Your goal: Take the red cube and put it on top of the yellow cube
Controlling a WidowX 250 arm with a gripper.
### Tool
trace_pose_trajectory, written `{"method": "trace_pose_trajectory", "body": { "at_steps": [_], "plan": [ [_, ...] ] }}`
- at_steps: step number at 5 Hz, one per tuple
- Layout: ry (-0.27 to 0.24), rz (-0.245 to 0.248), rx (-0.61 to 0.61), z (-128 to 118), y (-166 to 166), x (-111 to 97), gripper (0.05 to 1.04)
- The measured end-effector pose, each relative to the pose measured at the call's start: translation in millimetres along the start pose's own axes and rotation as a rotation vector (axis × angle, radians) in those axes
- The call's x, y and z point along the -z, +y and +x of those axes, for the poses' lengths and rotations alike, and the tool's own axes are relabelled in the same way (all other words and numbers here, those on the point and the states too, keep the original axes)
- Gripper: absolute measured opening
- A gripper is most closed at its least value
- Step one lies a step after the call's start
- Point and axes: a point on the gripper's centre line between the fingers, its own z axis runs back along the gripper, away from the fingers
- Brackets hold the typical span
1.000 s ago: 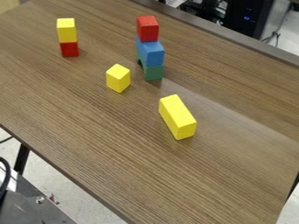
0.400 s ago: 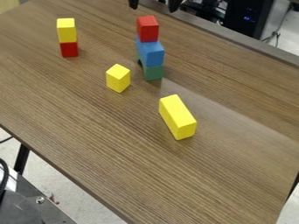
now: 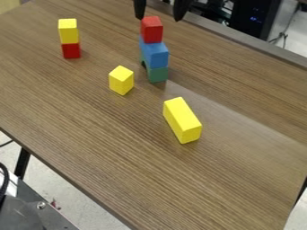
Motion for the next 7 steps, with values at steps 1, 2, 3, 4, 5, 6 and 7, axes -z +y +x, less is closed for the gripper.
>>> {"method": "trace_pose_trajectory", "body": {
  "at_steps": [1, 2, 3, 4, 5, 6, 7],
  "plan": [
    [0.014, 0.008, 0.000, -1, -2, 8, 0.999],
    [0.028, 0.015, -0.011, 0, -1, 14, 0.999],
    [0.033, 0.020, -0.011, 1, 2, 16, 0.999],
    [0.041, 0.034, -0.010, 0, 4, 20, 0.940],
    [0.034, 0.031, -0.028, 3, 5, 21, 0.658],
    [0.032, 0.024, -0.052, 5, 7, 22, 0.521],
    [0.035, 0.026, -0.056, 4, 8, 22, 0.521]
  ]
}}
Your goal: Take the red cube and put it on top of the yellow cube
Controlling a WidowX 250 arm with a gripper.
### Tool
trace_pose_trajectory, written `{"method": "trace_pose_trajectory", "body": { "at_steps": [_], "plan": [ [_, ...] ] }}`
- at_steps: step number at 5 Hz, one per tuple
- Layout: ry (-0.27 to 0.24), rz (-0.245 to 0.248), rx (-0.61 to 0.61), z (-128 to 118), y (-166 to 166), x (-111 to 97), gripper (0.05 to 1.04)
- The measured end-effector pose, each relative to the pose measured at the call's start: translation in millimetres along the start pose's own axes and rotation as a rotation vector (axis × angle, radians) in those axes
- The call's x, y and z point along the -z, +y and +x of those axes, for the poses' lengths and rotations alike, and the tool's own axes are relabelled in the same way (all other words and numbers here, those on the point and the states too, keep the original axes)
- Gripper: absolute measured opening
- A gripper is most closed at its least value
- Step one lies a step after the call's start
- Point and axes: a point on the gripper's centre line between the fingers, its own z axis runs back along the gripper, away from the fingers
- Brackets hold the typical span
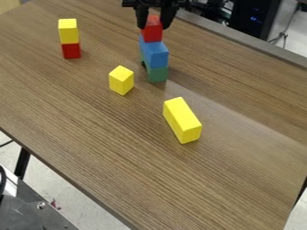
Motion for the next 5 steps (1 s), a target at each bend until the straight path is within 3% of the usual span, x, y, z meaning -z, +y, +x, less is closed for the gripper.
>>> {"method": "trace_pose_trajectory", "body": {
  "at_steps": [1, 3, 4, 5],
  "plan": [
    [-0.003, 0.013, -0.026, 5, 10, -6, 0.521],
    [0.043, 0.104, -0.032, 19, 60, 1, 0.521],
    [0.085, 0.158, 0.062, 14, 76, 18, 0.521],
    [0.094, 0.145, 0.125, 14, 82, 24, 0.521]
  ]
}}
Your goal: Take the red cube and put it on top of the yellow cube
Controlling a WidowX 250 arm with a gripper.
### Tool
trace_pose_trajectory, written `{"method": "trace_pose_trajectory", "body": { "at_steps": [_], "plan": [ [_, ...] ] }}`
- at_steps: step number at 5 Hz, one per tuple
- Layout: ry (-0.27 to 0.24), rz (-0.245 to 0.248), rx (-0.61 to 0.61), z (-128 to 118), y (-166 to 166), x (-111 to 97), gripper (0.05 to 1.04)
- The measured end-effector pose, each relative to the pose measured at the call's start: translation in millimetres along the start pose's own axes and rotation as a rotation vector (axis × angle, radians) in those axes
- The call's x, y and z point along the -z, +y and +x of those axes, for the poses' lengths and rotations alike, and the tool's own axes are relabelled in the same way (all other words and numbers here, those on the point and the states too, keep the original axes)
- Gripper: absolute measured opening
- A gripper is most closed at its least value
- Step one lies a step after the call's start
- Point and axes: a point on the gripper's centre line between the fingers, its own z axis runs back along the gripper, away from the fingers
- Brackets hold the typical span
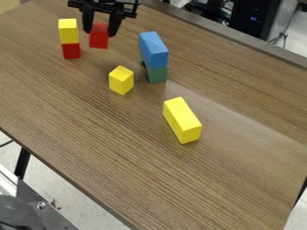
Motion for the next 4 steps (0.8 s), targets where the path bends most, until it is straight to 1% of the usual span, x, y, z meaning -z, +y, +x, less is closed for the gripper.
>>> {"method": "trace_pose_trajectory", "body": {
  "at_steps": [1, 2, 3, 4],
  "plan": [
    [-0.001, 0.004, 0.007, 1, 4, 1, 0.521],
    [-0.025, -0.005, -0.009, 6, 10, -5, 0.521],
    [-0.040, -0.007, -0.036, 12, 20, -4, 0.521],
    [-0.058, 0.001, -0.051, 17, 27, -3, 0.521]
  ]
}}
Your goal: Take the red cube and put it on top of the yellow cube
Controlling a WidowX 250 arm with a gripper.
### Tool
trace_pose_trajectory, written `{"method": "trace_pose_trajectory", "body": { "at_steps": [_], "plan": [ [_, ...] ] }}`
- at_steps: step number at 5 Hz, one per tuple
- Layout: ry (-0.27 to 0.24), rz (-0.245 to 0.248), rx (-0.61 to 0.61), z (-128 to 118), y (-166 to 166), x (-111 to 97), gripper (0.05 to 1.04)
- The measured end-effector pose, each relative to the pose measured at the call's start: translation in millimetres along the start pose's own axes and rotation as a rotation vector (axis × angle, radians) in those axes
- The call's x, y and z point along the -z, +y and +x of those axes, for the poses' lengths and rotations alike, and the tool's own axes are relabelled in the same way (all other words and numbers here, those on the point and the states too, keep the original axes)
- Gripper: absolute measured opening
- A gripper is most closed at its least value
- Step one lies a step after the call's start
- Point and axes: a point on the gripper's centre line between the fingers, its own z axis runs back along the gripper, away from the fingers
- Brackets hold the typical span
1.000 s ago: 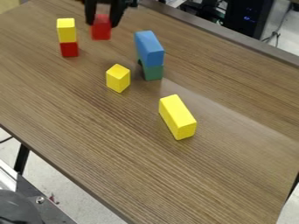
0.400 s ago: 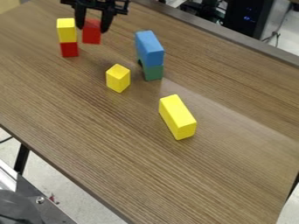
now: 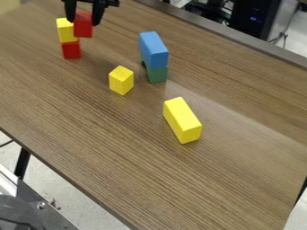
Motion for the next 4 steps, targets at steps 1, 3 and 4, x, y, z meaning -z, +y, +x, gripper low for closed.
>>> {"method": "trace_pose_trajectory", "body": {
  "at_steps": [1, 3, 4],
  "plan": [
    [-0.021, -0.003, -0.025, 7.9, 5.2, -1.6, 0.521],
    [-0.044, -0.030, -0.054, 13.6, 8.4, 0.2, 0.521],
    [-0.053, -0.032, -0.058, 15.9, 10.1, 0.3, 0.521]
  ]
}}
